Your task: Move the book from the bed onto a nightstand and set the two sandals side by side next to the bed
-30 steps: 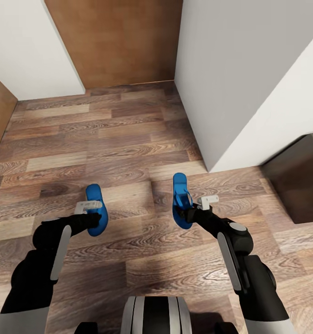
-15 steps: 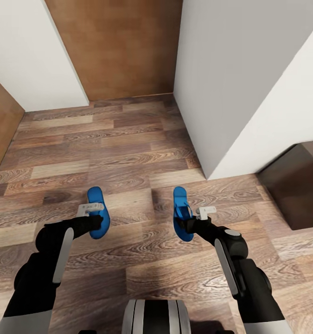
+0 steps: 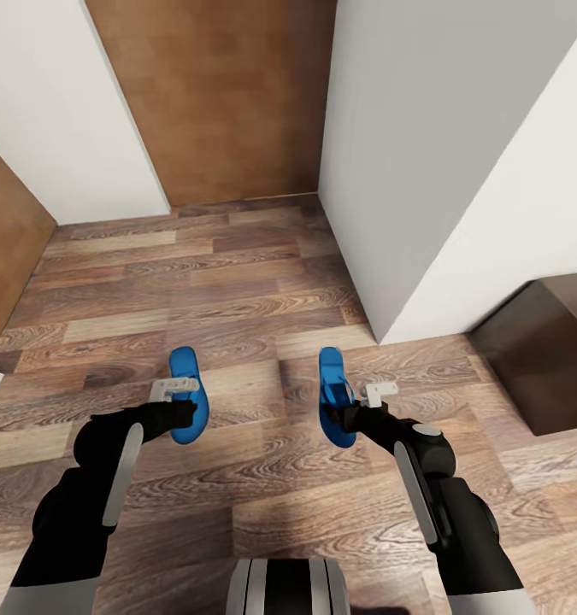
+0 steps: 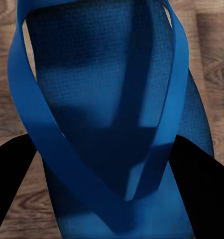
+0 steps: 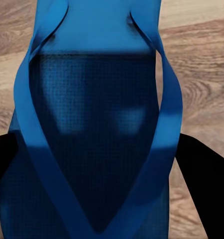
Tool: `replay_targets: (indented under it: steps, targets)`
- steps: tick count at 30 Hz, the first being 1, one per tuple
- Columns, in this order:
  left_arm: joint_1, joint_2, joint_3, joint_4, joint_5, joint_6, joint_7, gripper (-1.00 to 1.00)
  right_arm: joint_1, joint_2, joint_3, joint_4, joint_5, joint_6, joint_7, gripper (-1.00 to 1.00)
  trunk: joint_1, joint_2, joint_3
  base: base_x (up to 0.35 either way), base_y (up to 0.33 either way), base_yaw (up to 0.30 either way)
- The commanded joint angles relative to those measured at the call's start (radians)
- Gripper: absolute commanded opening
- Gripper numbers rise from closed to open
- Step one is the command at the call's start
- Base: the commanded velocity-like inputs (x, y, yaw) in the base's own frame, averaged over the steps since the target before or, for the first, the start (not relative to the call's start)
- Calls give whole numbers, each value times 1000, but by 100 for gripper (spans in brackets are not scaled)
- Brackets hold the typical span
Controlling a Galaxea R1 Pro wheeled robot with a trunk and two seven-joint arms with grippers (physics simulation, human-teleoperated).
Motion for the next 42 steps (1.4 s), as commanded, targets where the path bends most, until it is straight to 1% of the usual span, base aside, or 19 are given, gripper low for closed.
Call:
replay_targets:
  steps: [1,6,11,42]
  targets:
    - [5,0,1,0,5,5,0,-100,0,0,-1,-1,-2,5,1,-100,-1,0,3,0,0,0]
    - [28,0,0,5,2,5,5,-100,0,0,-1,-1,-2,6,1,-100,-3,1,23,0,0,0]
    - [34,0,1,20,-3,5,5,-100,0,0,-1,-1,-2,6,1,-100,-5,2,42,0,0,0]
    - [36,0,2,30,-4,5,8,-100,0,0,-1,-1,-2,6,1,-100,-19,10,162,0,0,0]
